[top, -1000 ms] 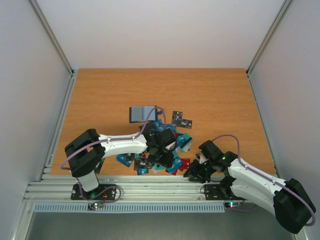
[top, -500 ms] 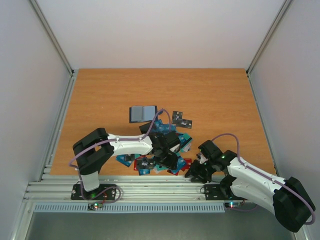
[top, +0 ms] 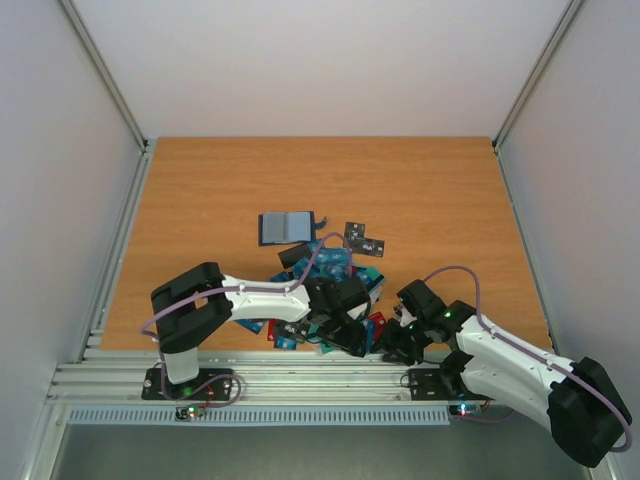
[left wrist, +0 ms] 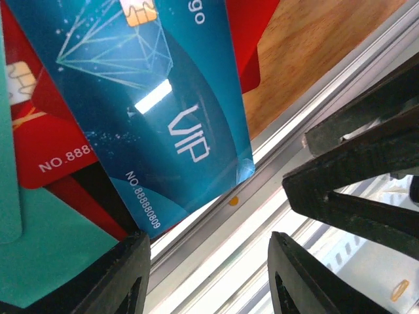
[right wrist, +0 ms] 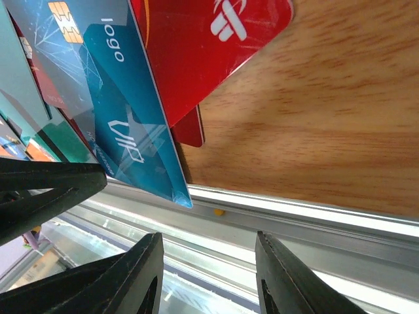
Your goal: Put the credit cards into the card holder
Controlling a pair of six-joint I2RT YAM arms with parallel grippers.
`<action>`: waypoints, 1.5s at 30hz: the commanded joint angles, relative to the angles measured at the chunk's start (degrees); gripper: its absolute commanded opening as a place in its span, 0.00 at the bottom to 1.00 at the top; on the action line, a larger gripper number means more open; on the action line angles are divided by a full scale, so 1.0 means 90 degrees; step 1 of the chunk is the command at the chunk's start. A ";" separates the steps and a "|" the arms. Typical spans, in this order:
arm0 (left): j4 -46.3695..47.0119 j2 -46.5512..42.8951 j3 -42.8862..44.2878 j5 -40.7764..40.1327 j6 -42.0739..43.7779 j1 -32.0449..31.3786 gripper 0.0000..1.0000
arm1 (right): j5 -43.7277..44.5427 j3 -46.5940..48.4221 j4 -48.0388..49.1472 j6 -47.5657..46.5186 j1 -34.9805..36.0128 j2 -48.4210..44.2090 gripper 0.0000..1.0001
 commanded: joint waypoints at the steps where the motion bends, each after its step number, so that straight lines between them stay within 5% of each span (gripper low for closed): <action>1: 0.0226 -0.0135 0.0064 0.0022 -0.0102 -0.0021 0.52 | 0.0090 0.0141 -0.0050 0.0044 0.0030 -0.0098 0.40; 8: -0.0740 -0.0561 0.0515 -0.0875 0.0186 0.0199 0.51 | -0.0065 -0.0208 0.0689 0.0421 0.0035 -0.0192 0.41; 15: -0.0854 -0.0003 0.1000 -0.0599 0.0643 0.0384 0.51 | -0.0094 -0.0297 0.1188 0.0501 0.0035 0.0153 0.41; 29: -0.0802 0.0699 0.1104 -0.0342 0.0539 0.0336 0.51 | 0.0199 0.0332 -0.0395 -0.0156 0.0030 -0.0140 0.45; 45: -0.0603 0.1027 0.1410 -0.0092 0.0445 0.0068 0.52 | 0.0142 -0.0031 0.0245 0.0121 0.0032 -0.0069 0.45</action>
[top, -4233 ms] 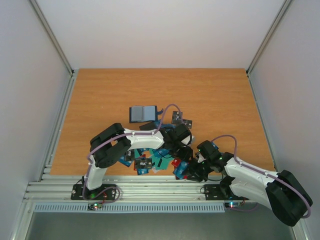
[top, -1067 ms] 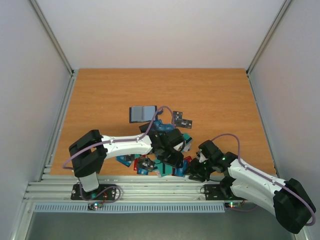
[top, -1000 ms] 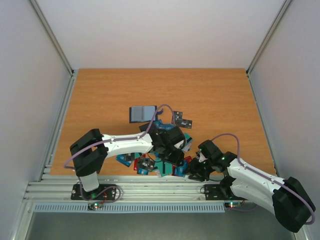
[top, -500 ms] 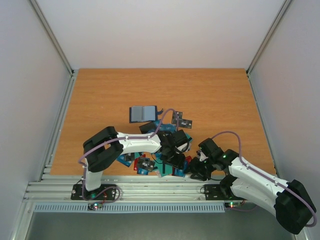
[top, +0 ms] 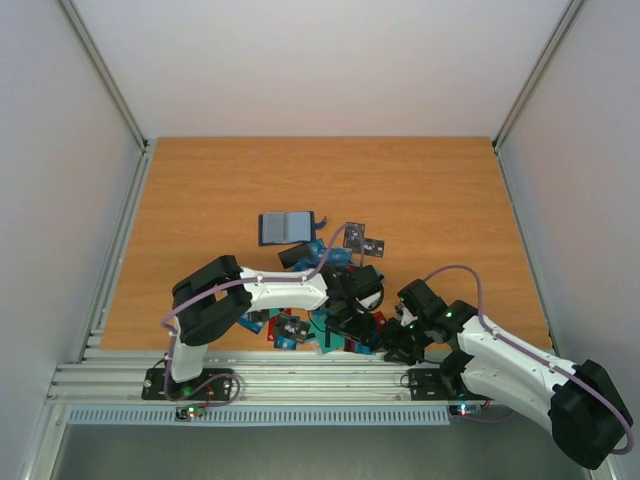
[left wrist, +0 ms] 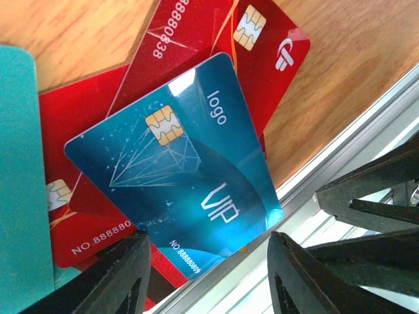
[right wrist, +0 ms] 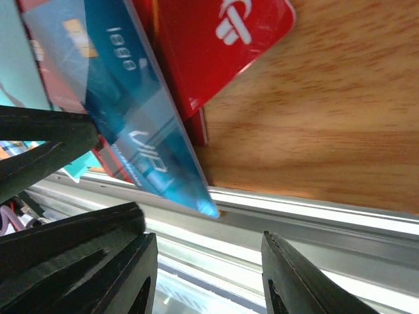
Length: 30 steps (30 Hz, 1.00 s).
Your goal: Put the credit cards into the card holder
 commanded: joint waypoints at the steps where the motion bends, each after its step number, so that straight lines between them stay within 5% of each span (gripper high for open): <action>1: 0.0213 0.0232 0.0224 0.0134 0.0009 -0.0084 0.52 | 0.0021 -0.0176 0.0478 0.0149 0.0024 0.0092 0.45; 16: -0.0194 -0.0698 0.0416 -0.0183 -0.0035 0.0186 0.50 | -0.0084 -0.0365 0.1219 0.0167 0.0030 0.0416 0.45; 30: -0.0744 0.0838 0.1666 0.0013 0.0770 0.0609 0.48 | -0.0116 -0.0459 0.1336 0.0152 0.0025 0.0541 0.44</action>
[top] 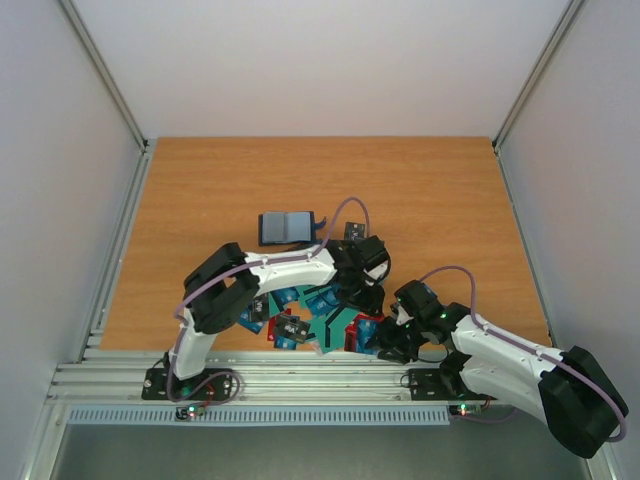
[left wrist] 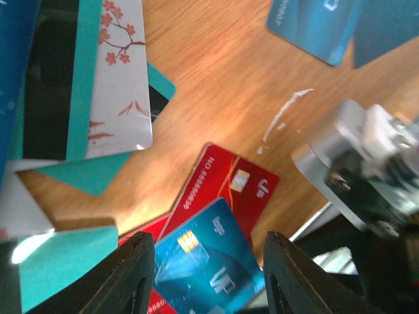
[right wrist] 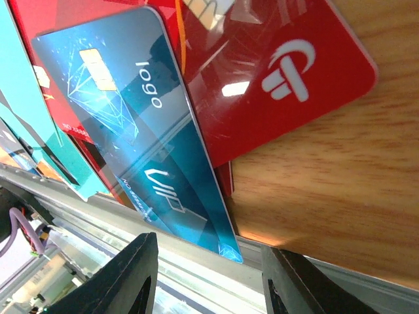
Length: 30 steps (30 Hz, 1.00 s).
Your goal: Put the credit cards into the card holder
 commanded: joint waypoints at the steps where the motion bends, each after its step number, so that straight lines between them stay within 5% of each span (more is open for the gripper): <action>1: -0.0270 0.0460 0.0389 0.0112 0.0343 -0.0032 0.48 | -0.0006 -0.0059 0.0125 0.0009 0.0028 0.0046 0.45; 19: 0.0414 0.0205 -0.0451 0.0403 -0.0182 -0.0269 0.48 | -0.0094 -0.0027 0.0455 -0.0074 0.0030 0.0428 0.43; 30: 0.0330 0.0385 -0.0166 0.0310 -0.0150 -0.0305 0.48 | -0.0029 0.0234 -0.0256 -0.0321 0.0030 0.0253 0.27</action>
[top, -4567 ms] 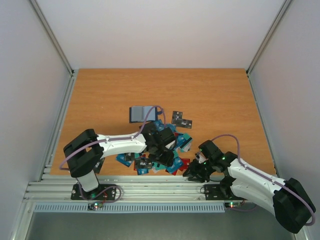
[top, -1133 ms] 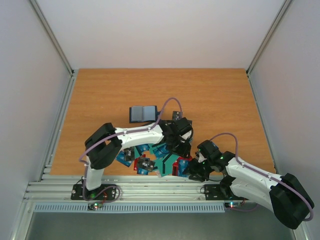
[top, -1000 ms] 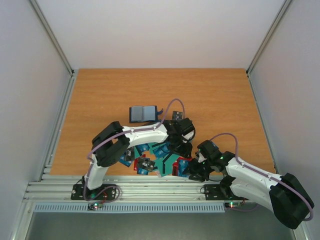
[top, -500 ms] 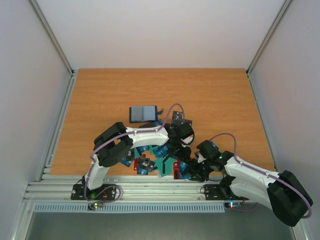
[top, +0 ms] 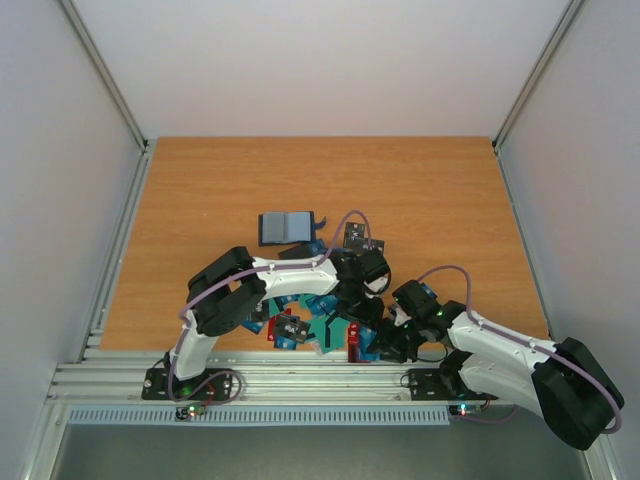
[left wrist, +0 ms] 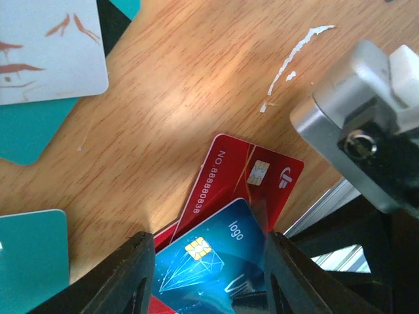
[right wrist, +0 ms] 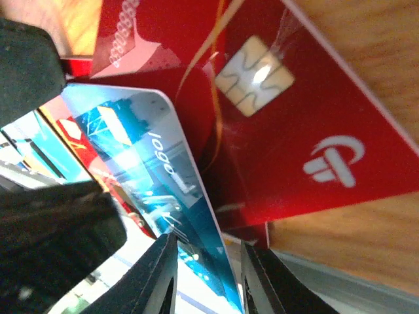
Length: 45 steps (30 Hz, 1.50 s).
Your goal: Put the credit cards into the card holder
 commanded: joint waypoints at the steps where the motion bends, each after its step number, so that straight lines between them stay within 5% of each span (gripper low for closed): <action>1: 0.0061 0.0126 0.0167 -0.0028 -0.0040 -0.0067 0.48 | 0.0150 0.0246 -0.0452 -0.0203 0.0028 -0.0174 0.25; 16: -0.0182 0.0173 0.0570 -0.0120 0.0040 -0.0004 0.48 | 0.0236 0.0784 -0.1170 -0.0510 0.0023 -0.0116 0.02; 25: -0.0508 -0.0590 0.0803 -0.0441 -0.0069 0.0322 0.52 | 0.0273 0.1545 -0.1665 -0.0843 0.0028 -0.0138 0.01; 38: -0.2073 -0.2806 0.1074 -0.1903 0.0495 0.1573 0.99 | 0.0443 0.4360 -0.3058 -0.2111 -0.0369 0.0513 0.01; 45: -0.2155 -0.4115 0.1041 -0.1442 0.0918 0.2849 0.99 | -0.0137 0.5875 -0.2810 -0.2512 -0.0895 0.1136 0.01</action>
